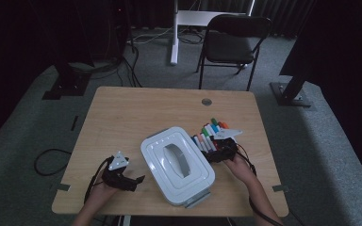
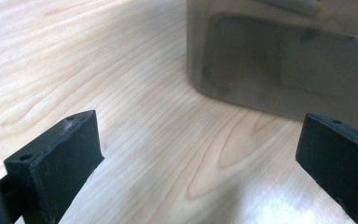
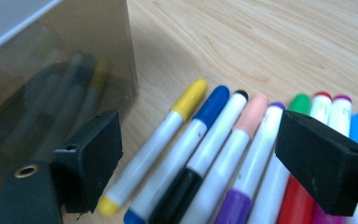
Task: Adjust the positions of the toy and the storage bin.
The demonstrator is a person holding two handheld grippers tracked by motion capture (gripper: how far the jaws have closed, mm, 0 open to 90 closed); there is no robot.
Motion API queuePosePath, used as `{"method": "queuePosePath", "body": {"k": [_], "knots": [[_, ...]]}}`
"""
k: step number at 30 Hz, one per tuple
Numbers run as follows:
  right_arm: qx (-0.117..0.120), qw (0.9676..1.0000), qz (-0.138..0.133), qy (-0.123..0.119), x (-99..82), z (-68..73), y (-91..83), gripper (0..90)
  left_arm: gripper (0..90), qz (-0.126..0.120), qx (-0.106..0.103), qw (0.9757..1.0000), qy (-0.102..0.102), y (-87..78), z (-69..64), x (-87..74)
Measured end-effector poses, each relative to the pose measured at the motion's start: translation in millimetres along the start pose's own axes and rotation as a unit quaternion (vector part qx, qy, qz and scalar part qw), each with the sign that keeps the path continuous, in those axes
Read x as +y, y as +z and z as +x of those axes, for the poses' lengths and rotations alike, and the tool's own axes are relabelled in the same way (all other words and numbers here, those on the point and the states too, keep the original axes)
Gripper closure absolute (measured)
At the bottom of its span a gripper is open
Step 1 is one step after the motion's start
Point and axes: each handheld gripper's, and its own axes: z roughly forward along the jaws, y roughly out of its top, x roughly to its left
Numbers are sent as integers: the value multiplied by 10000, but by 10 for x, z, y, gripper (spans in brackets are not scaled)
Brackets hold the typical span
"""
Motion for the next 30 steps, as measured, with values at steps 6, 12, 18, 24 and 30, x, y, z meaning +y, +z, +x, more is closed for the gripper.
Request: {"method": "queuePosePath", "body": {"k": [6, 12, 18, 24, 30], "knots": [[-72, 9999, -1, 136, -219, 9, -157, 152, 5, 48, -82, 9999, -135, -122, -39, 14], [-162, 9992, 178, 307, -515, 25, -310, 163, 4, 2, -232, 9996, -181, -277, -130, 152], [-364, 9982, 339, 336, -808, 18, -476, 140, 5, -114, -356, 9993, -52, -480, -289, 365], [-508, 9965, 509, 431, -1017, -7, -585, 136, 5, -219, -425, 9988, 134, -596, -458, 557], [-649, 9956, 557, 376, -1076, 15, -643, 136, 5, -357, -606, 9971, 292, -647, -634, 736]]}}
